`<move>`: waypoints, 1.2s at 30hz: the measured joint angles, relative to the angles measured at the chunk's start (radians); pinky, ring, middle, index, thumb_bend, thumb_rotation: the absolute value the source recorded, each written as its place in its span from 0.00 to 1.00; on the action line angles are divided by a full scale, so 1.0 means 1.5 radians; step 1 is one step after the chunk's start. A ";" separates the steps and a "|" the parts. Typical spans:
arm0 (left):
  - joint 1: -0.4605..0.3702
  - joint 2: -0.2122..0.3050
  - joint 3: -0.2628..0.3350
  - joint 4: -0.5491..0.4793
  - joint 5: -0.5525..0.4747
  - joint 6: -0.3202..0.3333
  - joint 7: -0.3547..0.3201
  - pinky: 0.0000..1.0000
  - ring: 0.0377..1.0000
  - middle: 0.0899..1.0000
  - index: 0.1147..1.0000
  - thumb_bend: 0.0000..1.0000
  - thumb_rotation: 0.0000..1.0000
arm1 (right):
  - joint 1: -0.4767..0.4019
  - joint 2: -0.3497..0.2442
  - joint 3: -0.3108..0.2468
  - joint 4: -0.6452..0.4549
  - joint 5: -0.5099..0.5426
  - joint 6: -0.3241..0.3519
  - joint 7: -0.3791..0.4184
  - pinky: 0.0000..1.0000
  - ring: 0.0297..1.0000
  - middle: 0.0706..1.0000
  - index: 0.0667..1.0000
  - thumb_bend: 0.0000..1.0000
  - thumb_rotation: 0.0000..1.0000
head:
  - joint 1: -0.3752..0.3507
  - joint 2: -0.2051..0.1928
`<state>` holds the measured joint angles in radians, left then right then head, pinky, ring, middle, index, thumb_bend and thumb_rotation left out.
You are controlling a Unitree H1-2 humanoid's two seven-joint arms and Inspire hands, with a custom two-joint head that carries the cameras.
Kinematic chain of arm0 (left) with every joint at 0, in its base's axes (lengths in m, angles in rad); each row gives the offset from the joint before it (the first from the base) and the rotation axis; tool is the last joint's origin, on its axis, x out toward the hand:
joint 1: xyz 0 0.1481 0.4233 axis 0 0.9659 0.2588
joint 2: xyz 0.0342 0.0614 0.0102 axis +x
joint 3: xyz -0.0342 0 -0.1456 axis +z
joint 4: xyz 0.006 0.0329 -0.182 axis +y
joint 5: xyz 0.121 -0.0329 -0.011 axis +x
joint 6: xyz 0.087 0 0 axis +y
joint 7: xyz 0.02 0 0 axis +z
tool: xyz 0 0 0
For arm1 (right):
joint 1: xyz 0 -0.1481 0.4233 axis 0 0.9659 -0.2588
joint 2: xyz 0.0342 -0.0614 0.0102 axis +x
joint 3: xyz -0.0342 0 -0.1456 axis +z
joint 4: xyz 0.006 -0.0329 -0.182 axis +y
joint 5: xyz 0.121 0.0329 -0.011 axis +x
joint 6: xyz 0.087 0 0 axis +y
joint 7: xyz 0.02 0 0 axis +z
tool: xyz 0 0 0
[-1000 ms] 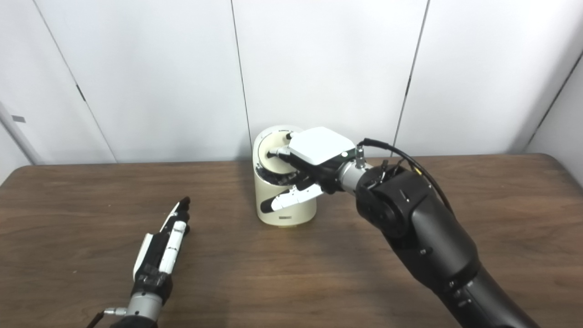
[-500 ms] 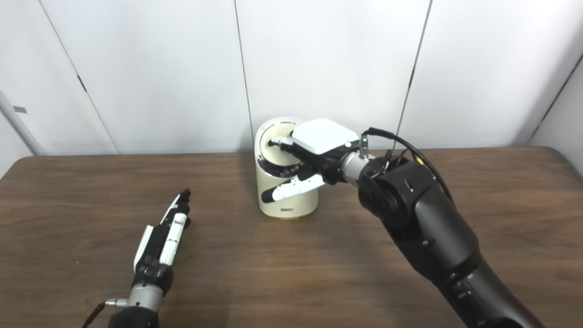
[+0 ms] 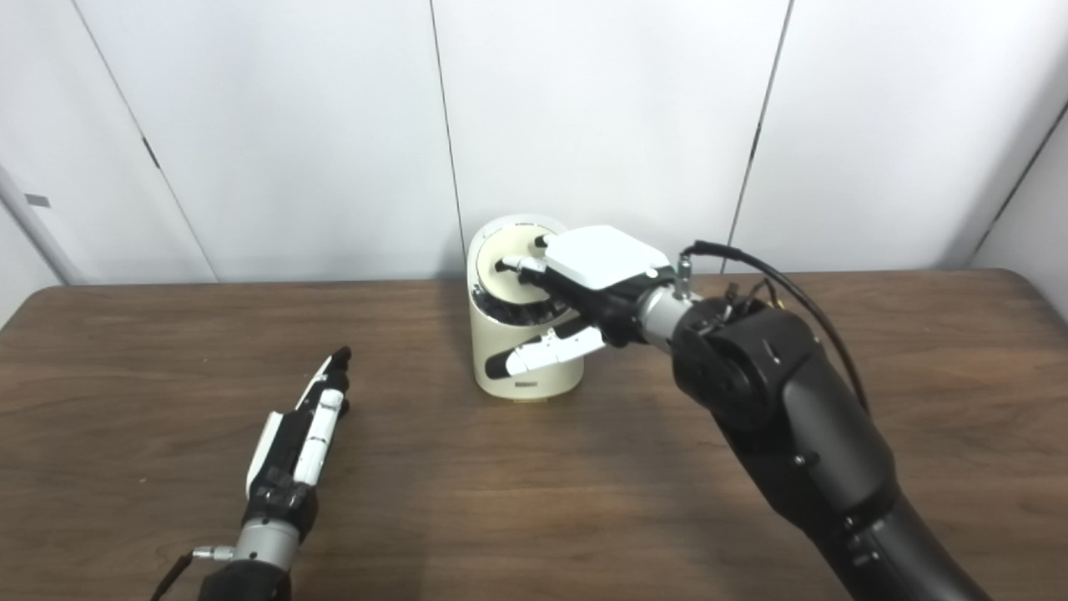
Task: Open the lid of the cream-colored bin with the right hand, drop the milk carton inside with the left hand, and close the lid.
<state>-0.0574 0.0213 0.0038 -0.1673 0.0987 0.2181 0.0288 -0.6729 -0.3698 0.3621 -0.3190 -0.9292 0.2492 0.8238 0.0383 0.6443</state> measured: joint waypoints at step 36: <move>0.026 0.040 0.026 -0.103 -0.046 -0.003 -0.030 0.93 0.94 0.96 0.97 0.55 0.84 | 0.333 0.061 -0.291 -0.052 0.299 0.098 -0.232 0.82 0.88 0.90 0.89 0.59 1.00 | -0.004 -0.002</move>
<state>-0.0181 0.0809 0.0423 -0.3222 0.0294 0.2135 -0.0168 -0.1732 -0.2785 -0.0741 -0.3964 -0.4802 0.3957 0.4751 0.0322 0.6412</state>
